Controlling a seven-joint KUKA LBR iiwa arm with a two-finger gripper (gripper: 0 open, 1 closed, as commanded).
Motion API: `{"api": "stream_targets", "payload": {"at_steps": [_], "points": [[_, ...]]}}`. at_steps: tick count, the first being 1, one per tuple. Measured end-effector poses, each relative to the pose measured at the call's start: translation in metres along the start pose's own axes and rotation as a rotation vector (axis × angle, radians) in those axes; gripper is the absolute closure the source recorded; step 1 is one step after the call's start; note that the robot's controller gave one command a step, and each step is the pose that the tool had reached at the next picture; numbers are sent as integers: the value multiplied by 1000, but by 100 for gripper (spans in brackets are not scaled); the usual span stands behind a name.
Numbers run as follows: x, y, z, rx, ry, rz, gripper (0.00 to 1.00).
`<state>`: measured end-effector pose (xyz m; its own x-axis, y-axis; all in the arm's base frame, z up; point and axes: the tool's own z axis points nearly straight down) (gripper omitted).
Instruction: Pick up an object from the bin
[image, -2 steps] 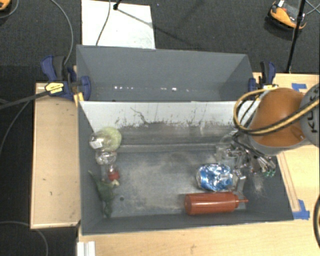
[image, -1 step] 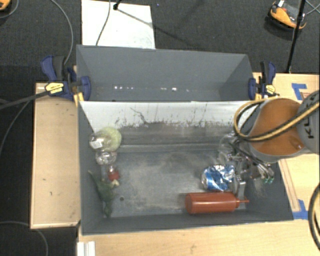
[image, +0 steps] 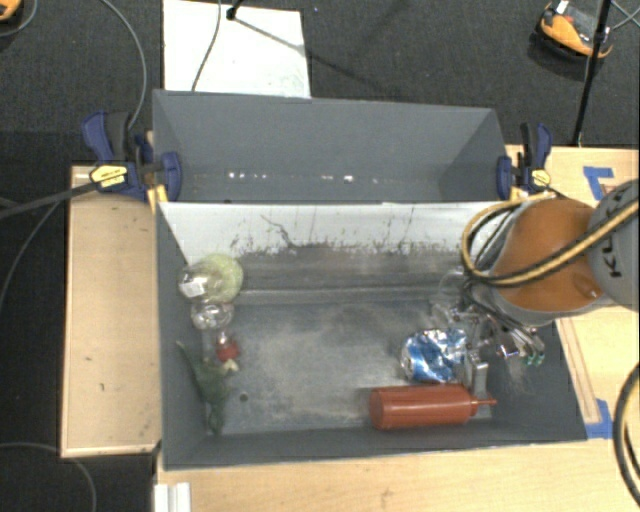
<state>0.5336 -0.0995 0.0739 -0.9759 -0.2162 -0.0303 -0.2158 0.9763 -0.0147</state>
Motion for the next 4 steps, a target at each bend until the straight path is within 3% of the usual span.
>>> {"api": "stream_targets", "payload": {"at_steps": [2, 3, 4], "points": [[-11, 17, -2, 9, -8, -110, 0], [-27, 9, 0, -1, 2, -102, 0], [-39, 1, 1, 3, -2, -102, 0]]}}
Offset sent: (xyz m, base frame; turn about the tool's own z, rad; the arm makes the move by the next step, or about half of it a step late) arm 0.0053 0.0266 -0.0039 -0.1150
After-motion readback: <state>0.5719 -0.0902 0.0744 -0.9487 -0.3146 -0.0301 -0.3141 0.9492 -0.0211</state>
